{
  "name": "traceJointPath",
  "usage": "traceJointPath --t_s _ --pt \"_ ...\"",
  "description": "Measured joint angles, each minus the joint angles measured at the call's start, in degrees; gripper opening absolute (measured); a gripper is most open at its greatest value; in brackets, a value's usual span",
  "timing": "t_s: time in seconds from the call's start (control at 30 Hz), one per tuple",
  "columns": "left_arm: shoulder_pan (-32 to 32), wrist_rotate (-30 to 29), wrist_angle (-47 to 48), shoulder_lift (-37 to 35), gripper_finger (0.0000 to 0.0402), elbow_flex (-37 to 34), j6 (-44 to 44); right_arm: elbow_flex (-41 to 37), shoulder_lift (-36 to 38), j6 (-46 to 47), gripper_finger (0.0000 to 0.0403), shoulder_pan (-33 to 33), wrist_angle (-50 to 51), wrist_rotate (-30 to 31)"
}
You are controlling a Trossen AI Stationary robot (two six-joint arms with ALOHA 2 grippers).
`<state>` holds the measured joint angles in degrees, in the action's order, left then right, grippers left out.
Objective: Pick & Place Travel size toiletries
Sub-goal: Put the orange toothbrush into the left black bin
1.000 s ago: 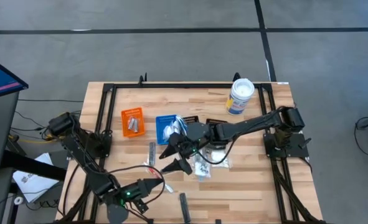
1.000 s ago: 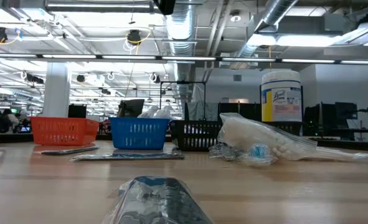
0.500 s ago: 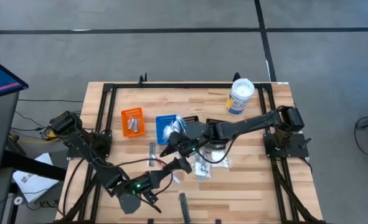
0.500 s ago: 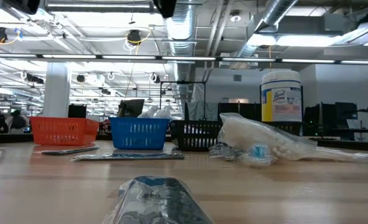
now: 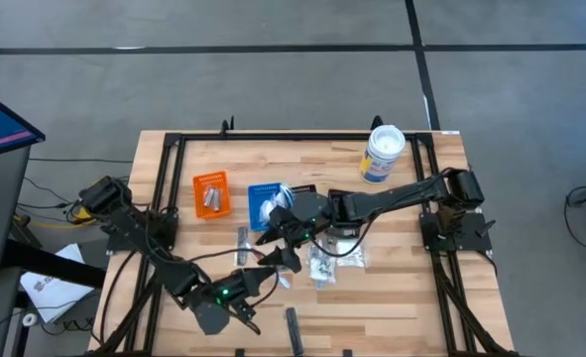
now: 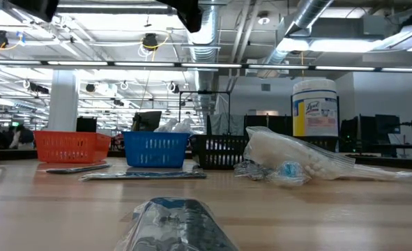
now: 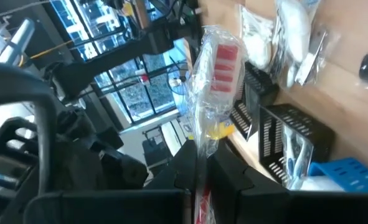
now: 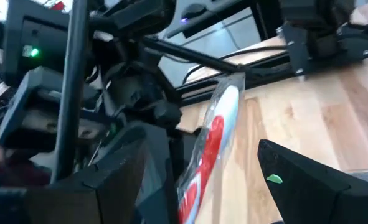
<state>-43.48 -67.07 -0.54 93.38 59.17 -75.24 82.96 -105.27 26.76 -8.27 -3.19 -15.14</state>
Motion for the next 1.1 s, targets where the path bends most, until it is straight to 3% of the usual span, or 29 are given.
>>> traceJointPath --t_s 0.4,0.53,0.83,1.1 --pt "1.83 0.52 -0.93 0.0 0.0012 0.03 -2.51 0.02 0.02 0.24 0.03 0.0 4.63 -0.01" --pt "1.79 0.5 -1.11 0.0 0.0012 0.03 -2.35 0.02 0.02 -0.18 0.028 0.04 2.66 0.16" --pt "1.79 0.74 -2.08 -0.01 0.0012 0.03 -2.46 0.01 -1.36 -1.17 0.0159 0.15 -0.1 2.31" --pt "1.85 1.28 -2.07 0.09 0.0014 -0.18 -2.41 0.17 -4.65 -0.94 0.0058 0.37 -3.19 -2.73"
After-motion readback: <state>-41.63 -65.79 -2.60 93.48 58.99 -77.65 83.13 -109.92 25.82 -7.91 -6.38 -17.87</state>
